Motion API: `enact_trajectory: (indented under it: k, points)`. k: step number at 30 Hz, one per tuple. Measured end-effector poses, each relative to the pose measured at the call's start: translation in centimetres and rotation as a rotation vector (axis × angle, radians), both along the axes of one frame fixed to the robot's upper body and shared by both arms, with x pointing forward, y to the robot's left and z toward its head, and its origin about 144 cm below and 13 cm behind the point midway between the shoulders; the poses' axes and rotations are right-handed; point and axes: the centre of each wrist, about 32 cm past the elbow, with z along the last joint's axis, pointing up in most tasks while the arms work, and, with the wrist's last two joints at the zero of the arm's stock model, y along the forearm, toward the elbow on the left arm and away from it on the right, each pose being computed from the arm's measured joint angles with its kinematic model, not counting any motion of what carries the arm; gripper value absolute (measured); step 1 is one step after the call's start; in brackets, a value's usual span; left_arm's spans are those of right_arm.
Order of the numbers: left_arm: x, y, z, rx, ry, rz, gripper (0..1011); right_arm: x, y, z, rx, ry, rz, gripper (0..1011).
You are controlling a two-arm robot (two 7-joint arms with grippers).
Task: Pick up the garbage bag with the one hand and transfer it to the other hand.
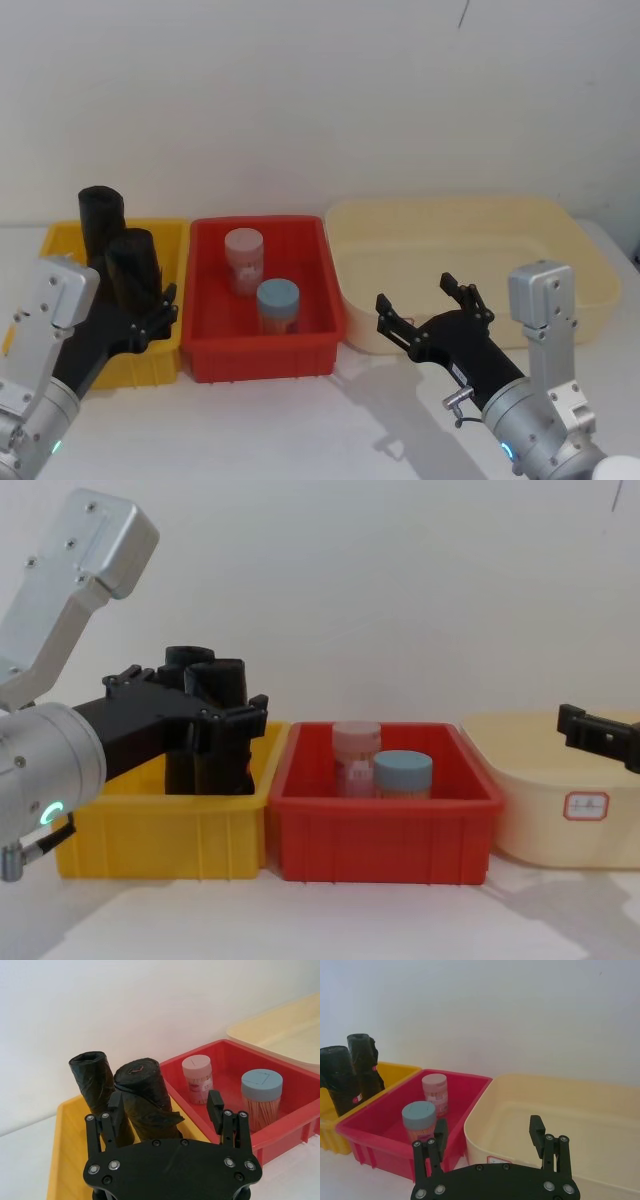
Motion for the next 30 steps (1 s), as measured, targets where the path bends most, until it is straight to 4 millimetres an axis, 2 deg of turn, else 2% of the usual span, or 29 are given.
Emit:
enact_trajectory:
  k: [30]
  points:
    - [-0.01,0.00,-0.02,0.002,-0.003,0.000,1002,0.00,0.00,0.00,0.000,0.000,0.000,1001]
